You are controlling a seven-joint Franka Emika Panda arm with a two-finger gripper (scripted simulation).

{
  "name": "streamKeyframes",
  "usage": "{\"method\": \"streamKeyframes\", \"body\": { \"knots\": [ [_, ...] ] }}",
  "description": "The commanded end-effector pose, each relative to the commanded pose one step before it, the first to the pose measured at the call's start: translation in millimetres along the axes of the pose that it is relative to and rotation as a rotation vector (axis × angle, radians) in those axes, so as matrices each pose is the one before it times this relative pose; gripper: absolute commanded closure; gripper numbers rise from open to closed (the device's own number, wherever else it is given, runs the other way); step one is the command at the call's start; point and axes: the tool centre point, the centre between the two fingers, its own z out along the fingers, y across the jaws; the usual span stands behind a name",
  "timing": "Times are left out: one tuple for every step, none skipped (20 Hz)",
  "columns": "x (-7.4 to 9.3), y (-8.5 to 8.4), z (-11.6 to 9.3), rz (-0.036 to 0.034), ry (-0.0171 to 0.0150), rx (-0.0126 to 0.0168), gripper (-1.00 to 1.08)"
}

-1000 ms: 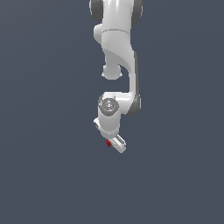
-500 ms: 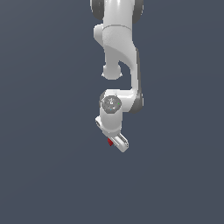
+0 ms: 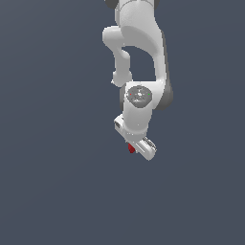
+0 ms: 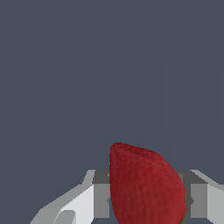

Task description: Pick up the object and move it to a goal position.

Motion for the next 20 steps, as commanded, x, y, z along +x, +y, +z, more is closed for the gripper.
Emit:
{"method": "streamKeyframes", "body": {
  "knots": [
    [-12.13, -11.44, -26.14, -0.00009, 0.00077, 0.00082, 1.08],
    [-4.86, -4.67, -10.45, 0.0, 0.0, 0.0, 1.08],
    [-4.75, -4.62, -10.47, 0.00029, 0.00053, -0.00034, 1.08],
    [-4.8, -4.68, -10.42, 0.0, 0.0, 0.0, 1.08],
    [-4.77, -4.68, -10.39, 0.0, 0.0, 0.0, 1.08],
    [-4.69, -4.64, -10.39, 0.00027, 0.00056, -0.00031, 1.08],
    [-4.7, -4.68, -10.31, 0.0, 0.0, 0.0, 1.08],
    [-4.66, -4.67, -10.25, 0.0, 0.0, 0.0, 1.08],
    [-4.62, -4.67, -10.19, 0.0, 0.0, 0.0, 1.08],
    [-4.57, -4.66, -10.12, 0.0, 0.0, 0.0, 1.08],
    [-4.52, -4.66, -10.04, 0.0, 0.0, 0.0, 1.08],
    [-4.47, -4.65, -9.95, 0.0, 0.0, 0.0, 1.08],
    [-4.41, -4.64, -9.86, 0.0, 0.0, 0.0, 1.08],
    [-4.35, -4.63, -9.75, 0.0, 0.0, 0.0, 1.08],
    [-4.28, -4.62, -9.63, 0.0, 0.0, 0.0, 1.08],
    [-4.13, -4.52, -9.33, 0.0, 0.0, 0.0, 1.08],
    [-3.83, -4.25, -8.67, 0.0, 0.0, 0.0, 1.08],
    [-3.52, -3.97, -8.02, 0.0, 0.0, 0.0, 1.08],
    [-3.23, -3.7, -7.39, 0.0, 0.0, 0.0, 1.08],
    [-2.95, -3.44, -6.78, 0.0, 0.0, 0.0, 1.08]
  ]
}}
